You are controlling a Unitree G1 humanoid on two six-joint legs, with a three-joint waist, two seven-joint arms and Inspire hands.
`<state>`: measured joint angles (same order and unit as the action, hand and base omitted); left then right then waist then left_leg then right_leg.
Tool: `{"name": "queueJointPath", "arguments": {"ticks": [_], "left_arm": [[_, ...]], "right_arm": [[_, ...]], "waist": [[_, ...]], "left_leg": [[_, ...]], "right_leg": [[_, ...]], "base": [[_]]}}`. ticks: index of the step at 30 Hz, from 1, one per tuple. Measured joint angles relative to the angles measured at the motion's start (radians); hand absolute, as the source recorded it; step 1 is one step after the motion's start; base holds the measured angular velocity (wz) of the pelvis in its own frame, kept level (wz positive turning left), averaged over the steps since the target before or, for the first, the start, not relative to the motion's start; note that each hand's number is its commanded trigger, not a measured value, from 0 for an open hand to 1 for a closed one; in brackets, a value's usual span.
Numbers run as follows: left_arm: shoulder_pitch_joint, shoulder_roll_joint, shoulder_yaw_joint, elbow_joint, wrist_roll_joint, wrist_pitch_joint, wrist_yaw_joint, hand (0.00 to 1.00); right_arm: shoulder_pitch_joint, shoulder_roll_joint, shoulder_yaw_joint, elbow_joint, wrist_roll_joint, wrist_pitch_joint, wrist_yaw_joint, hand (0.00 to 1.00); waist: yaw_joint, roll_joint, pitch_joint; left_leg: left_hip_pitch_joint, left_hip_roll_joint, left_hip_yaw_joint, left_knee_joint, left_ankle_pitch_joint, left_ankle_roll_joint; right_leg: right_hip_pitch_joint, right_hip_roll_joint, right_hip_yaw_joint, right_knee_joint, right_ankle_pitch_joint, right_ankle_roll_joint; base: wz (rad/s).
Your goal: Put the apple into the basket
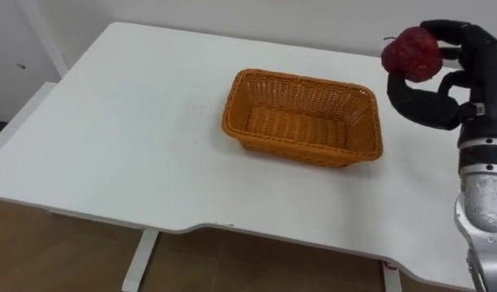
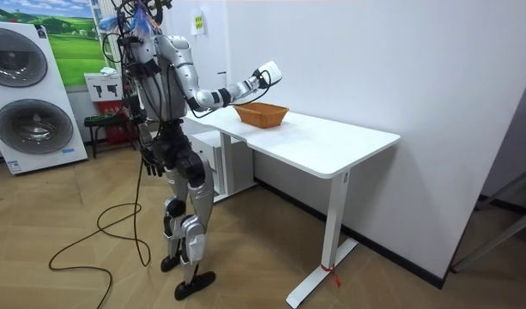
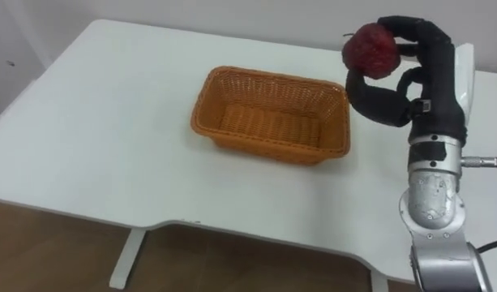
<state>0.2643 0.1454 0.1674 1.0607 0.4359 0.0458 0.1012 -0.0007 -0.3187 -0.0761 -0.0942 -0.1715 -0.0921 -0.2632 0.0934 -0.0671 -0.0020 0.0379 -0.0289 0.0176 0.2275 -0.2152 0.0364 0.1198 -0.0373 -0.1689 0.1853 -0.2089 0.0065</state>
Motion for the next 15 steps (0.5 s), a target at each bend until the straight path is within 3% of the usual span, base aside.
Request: {"name": "queueJointPath", "arguments": {"ticks": [8,10,15], "left_arm": [[-0.017,0.0,-0.019,0.021,-0.002,0.019,-0.01,0.0],[-0.02,0.001,-0.037,0.02,-0.011,0.021,-0.011,0.0],[-0.025,0.003,-0.073,0.014,-0.011,0.02,-0.011,0.0]], "right_arm": [[-0.003,0.001,0.026,0.004,0.006,0.009,0.026,0.0],[-0.027,0.001,0.026,0.02,0.01,0.009,0.025,0.0],[-0.069,0.001,0.026,0.09,0.015,0.01,0.009,0.0]], "waist": [[0.001,-0.011,0.0109],[-0.003,-0.013,0.0168],[-0.006,-0.014,0.0166]], "left_leg": [[-0.002,0.0,-0.007,0.006,0.0,0.0],[-0.009,-0.001,-0.013,0.006,0.0,0.0],[-0.011,-0.001,-0.013,0.007,0.0,0.0]], "right_leg": [[0.001,-0.001,-0.007,0.0,0.0,0.0],[0.001,-0.001,-0.01,0.0,0.0,0.0],[0.001,-0.001,-0.017,0.0,0.0,0.0]], "base": [[0.0],[0.03],[0.03]]}}
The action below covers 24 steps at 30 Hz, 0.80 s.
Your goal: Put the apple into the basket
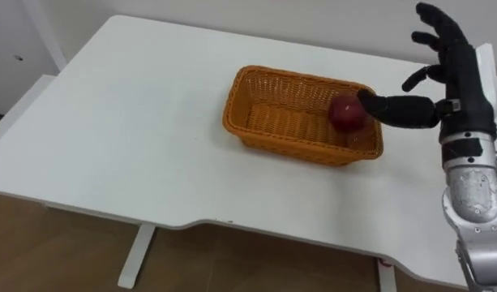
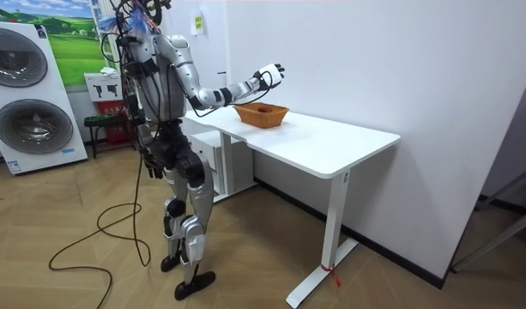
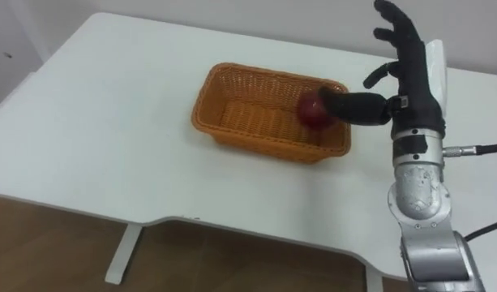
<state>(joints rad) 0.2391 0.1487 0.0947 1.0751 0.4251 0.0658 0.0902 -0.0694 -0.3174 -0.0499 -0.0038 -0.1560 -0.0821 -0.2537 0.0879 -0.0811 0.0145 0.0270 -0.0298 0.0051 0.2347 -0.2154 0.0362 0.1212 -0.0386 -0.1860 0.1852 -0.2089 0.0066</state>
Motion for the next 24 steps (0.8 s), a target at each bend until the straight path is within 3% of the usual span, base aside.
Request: {"name": "queueJointPath", "arguments": {"ticks": [18,21,24], "left_arm": [[0.011,0.007,-0.001,-0.016,0.0,-0.001,-0.006,0.0],[0.019,0.007,0.007,-0.028,0.0,-0.004,-0.005,0.0],[0.026,0.007,0.038,-0.037,0.0,-0.009,0.005,0.0]], "right_arm": [[-0.019,-0.002,0.028,0.071,0.088,0.009,-0.025,0.0],[-0.019,-0.003,0.018,0.069,0.112,0.009,-0.043,0.0],[-0.019,-0.005,-0.03,0.067,0.117,0.008,-0.086,0.0]], "waist": [[-0.001,-0.004,-0.0053],[-0.006,-0.005,-0.0094],[-0.009,-0.004,-0.0198]], "left_leg": [[0.003,0.0,-0.008,0.003,0.001,0.0],[0.003,0.0,-0.008,0.003,0.001,0.0],[0.008,-0.001,-0.008,0.002,0.001,0.0]], "right_leg": [[0.007,0.0,-0.009,-0.002,0.0,0.0],[0.007,0.0,-0.01,-0.003,0.0,0.0],[0.011,0.0,-0.01,-0.003,0.0,0.0]], "base": [[0.01],[0.0],[0.0]]}}
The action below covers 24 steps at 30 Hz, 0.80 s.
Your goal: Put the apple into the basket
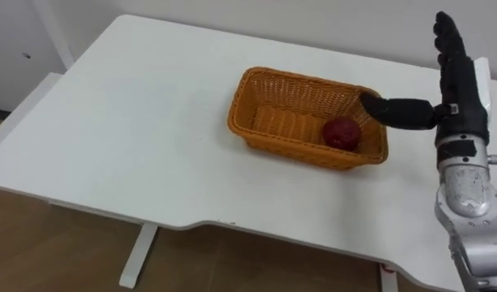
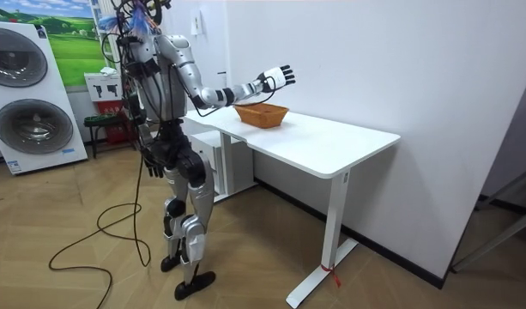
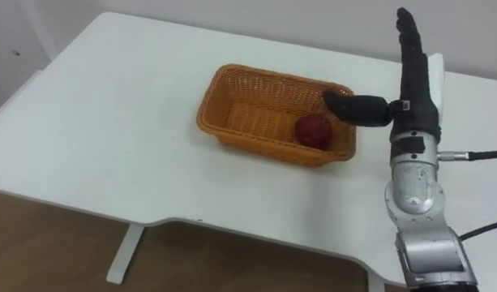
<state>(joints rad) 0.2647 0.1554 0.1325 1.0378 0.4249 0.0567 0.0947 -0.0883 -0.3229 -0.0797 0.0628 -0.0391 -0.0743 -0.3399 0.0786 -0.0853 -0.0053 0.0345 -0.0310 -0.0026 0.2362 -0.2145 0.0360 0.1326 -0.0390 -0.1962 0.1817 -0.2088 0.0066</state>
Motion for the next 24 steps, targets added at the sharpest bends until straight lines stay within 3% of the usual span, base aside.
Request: {"name": "queueJointPath", "arguments": {"ticks": [3,5,10,14,19,24], "left_arm": [[0.009,0.006,0.014,-0.001,-0.001,-0.004,0.014,0.0],[0.02,0.006,0.03,-0.001,-0.001,-0.013,0.016,0.0],[0.039,0.001,0.093,-0.001,0.002,-0.011,0.024,0.0],[0.055,0.0,0.1,-0.002,0.0,0.002,0.033,0.0],[0.059,-0.007,0.103,-0.033,-0.002,0.027,0.034,0.0],[0.054,-0.008,0.102,-0.044,0.001,0.033,0.048,0.0]], "right_arm": [[0.0,-0.002,-0.071,-0.003,0.006,-0.008,-0.057,0.0],[0.0,-0.003,-0.148,-0.003,0.013,-0.026,-0.117,0.0],[0.003,-0.007,-0.318,0.004,0.04,-0.027,-0.278,0.0],[0.01,-0.03,-0.413,0.054,0.115,-0.028,-0.38,0.0],[0.059,-0.033,-0.498,0.223,0.283,-0.018,-0.496,0.0],[0.107,-0.031,-0.502,0.508,0.424,0.016,-0.503,0.0]], "waist": [[-0.016,0.002,-0.0042],[-0.03,0.004,-0.0029],[-0.075,0.007,0.0015],[-0.108,0.014,0.0032],[-0.141,0.01,0.0033],[-0.159,0.014,0.0015]], "left_leg": [[0.013,-0.001,-0.003,-0.001,0.0,0.0],[0.011,0.0,-0.001,0.0,0.0,0.0],[0.009,0.001,0.003,-0.003,0.0,0.0],[0.012,0.002,0.019,-0.012,0.0,0.0],[0.004,0.003,0.032,-0.015,0.001,0.0],[0.007,0.003,0.031,-0.012,0.0,0.0]], "right_leg": [[0.015,0.0,-0.005,0.0,0.0,0.0],[0.013,-0.001,-0.005,-0.001,0.0,0.0],[0.009,0.001,-0.001,-0.001,0.0,0.0],[0.005,0.001,0.013,-0.001,0.0,0.0],[-0.014,0.002,0.033,0.002,0.0,0.0],[-0.009,0.002,0.032,0.003,0.0,0.0]], "base": [[0.05],[0.0],[-0.02],[-0.12],[-0.11],[0.02]]}}
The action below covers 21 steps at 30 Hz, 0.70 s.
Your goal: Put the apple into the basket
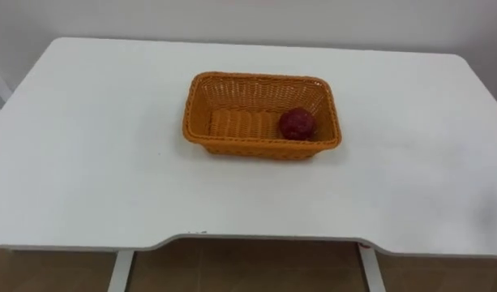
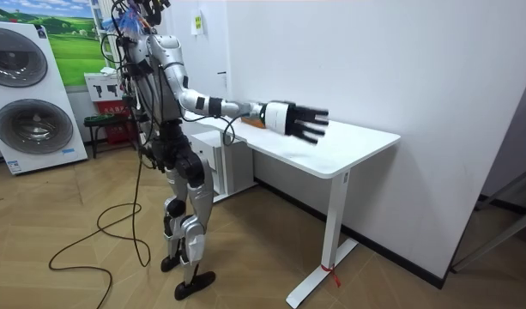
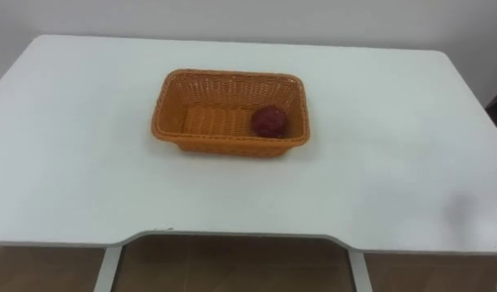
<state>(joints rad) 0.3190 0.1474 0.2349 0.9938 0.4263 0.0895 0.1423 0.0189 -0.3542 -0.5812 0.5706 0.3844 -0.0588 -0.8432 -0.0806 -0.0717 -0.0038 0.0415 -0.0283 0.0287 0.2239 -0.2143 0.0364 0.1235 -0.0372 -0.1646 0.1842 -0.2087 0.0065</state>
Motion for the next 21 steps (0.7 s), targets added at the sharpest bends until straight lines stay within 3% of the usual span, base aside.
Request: {"name": "queueJointPath", "arguments": {"ticks": [7,17,21], "left_arm": [[0.0,-0.003,0.038,-0.013,0.0,0.014,0.006,0.0],[0.005,-0.005,0.038,-0.017,0.02,0.026,-0.009,0.0],[0.002,-0.014,0.038,-0.016,0.019,0.03,-0.008,0.0]], "right_arm": [[0.074,0.053,0.0,0.343,0.234,0.031,0.038,0.0],[0.083,0.094,0.021,0.59,0.274,0.08,0.199,0.0],[0.108,0.119,0.093,0.635,0.269,0.084,0.264,0.0]], "waist": [[0.007,0.018,0.0],[0.008,0.016,0.002],[0.025,0.02,0.003]], "left_leg": [[-0.004,0.0,-0.002,0.0,0.0,-0.001],[-0.002,-0.003,0.002,0.006,0.0,0.001],[0.003,-0.002,0.002,-0.001,0.0,0.001]], "right_leg": [[-0.005,0.0,0.003,-0.001,-0.001,-0.001],[0.0,0.004,0.027,-0.014,0.0,-0.001],[0.006,0.004,0.026,-0.018,-0.001,-0.001]], "base": [[0.0],[-0.02],[0.01]]}}
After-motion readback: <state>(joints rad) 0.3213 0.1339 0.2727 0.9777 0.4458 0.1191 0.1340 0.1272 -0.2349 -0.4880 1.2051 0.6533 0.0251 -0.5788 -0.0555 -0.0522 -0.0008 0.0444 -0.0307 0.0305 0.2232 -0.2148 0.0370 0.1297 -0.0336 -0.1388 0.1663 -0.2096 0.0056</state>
